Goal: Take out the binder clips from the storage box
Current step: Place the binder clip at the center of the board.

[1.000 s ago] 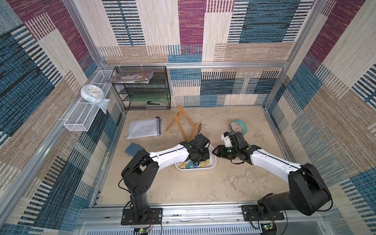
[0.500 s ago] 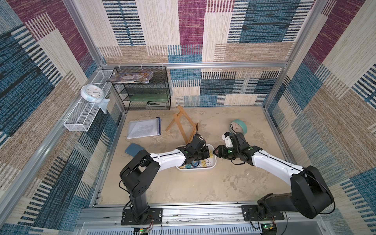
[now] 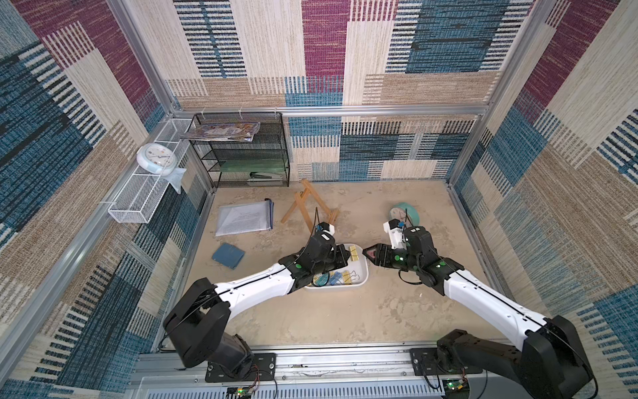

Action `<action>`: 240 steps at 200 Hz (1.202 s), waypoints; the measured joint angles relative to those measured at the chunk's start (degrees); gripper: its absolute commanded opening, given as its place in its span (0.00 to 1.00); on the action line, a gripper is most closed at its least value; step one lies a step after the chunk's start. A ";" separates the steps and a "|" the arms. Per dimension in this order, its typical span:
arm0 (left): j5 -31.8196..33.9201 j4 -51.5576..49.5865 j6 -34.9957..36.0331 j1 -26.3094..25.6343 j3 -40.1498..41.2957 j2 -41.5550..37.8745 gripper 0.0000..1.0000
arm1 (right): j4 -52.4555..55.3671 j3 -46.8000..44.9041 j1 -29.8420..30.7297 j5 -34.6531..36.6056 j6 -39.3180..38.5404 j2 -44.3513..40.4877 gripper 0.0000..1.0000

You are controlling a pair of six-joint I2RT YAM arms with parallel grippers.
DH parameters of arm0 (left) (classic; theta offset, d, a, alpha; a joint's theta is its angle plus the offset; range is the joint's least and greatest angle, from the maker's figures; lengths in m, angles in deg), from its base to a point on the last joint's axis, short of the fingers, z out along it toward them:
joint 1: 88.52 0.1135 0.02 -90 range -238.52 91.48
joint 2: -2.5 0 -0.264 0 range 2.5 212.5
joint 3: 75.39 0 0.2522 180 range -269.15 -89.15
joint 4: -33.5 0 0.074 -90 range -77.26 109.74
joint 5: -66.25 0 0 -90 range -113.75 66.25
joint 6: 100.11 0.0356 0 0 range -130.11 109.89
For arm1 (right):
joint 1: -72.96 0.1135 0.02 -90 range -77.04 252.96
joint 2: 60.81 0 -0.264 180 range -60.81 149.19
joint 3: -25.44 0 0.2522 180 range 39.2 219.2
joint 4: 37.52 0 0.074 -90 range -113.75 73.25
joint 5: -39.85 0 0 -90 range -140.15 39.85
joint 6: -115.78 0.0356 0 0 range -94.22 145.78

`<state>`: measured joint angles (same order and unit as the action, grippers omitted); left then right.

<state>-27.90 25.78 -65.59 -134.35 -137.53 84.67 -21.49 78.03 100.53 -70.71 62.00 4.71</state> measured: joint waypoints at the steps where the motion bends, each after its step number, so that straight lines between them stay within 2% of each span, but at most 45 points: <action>1: 0.20 -0.15 -0.22 -0.09 0.28 -0.37 0.00 | -0.04 -0.02 0.07 -0.09 0.02 -0.04 0.61; 33: 7.45 -4.09 -7.85 -5.33 9.84 -15.43 0.00 | -1.11 -0.63 3.89 -0.92 0.57 -2.36 0.59; 66: 21.20 -14.91 -16.41 -12.48 13.18 -30.86 0.00 | -2.40 -2.25 8.15 0.50 1.55 -4.04 0.58; 106: 34.64 -32.48 -30.42 -15.45 16.20 -40.46 0.00 | -4.35 -2.95 12.57 6.01 4.61 -6.73 0.58; 129: 40.11 -41.35 -37.29 -15.58 14.80 -41.55 0.00 | -5.29 -2.91 14.23 9.53 6.40 -7.10 0.58; 152: 42.29 -45.83 -44.02 -15.58 15.50 -39.98 0.00 | -5.66 -2.14 14.69 12.74 7.21 -6.80 0.58; 186: 41.31 -50.49 -53.90 -15.34 16.72 -34.25 0.00 | -7.34 -0.02 14.84 17.16 7.13 -4.66 0.58; 240: 35.50 -51.47 -60.92 -14.21 16.20 -26.51 0.00 | -8.61 0.35 15.87 19.06 6.03 -0.02 0.58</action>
<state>7.60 -25.69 -126.51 -148.55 -121.34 58.16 -30.10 78.38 116.40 -51.65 68.04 4.69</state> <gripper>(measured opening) 0.066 0.584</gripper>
